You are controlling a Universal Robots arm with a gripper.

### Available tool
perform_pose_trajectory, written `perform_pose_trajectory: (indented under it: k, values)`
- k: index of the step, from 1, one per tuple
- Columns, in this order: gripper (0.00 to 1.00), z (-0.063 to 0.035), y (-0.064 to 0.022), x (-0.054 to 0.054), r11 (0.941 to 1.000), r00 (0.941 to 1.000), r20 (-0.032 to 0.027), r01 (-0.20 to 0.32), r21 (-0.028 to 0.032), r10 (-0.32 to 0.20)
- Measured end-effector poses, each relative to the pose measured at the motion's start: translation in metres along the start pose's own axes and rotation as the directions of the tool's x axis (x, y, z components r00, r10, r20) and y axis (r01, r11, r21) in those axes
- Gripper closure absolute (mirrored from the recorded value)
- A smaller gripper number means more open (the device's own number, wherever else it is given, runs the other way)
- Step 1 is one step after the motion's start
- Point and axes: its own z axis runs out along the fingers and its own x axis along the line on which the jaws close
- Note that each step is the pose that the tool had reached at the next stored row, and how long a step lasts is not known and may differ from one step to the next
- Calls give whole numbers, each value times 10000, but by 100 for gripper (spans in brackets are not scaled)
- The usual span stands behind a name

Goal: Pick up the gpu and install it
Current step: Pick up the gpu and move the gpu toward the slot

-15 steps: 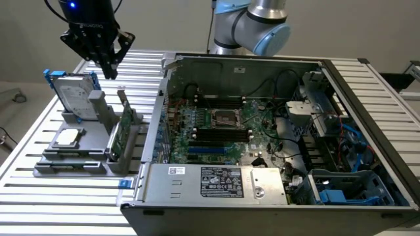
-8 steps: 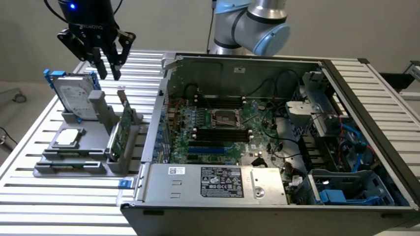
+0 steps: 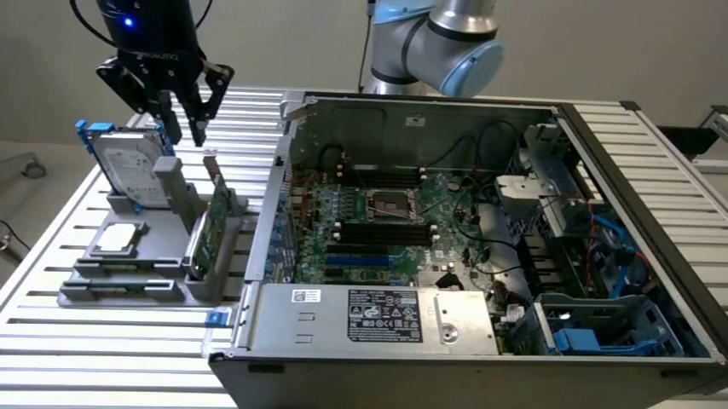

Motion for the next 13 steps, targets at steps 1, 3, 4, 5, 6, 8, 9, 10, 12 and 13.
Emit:
perform_pose_trajectory:
  k: [1,3,4,5,6,8,9,10,12,13]
  values:
    - [64,10,-6,0,10000,10000,-35,52,3,-52]
    - [64,29,-23,-2,9999,9999,-90,140,7,-140]
    - [64,41,-35,-2,9998,9998,-115,180,9,-180]
    - [64,51,-46,-3,9998,9997,-134,211,10,-211]
    - [64,63,-58,-3,9997,9996,-153,235,12,-235]
    - [64,87,-89,-4,9996,9995,-180,274,12,-274]
    - [64,96,-107,-4,9996,9994,-191,290,13,-290]
    - [64,103,-125,-5,9995,9993,-194,306,14,-306]
    - [64,117,-159,-6,9994,9992,-202,349,15,-349]
    - [64,127,-173,-6,9993,9991,-210,379,15,-379]
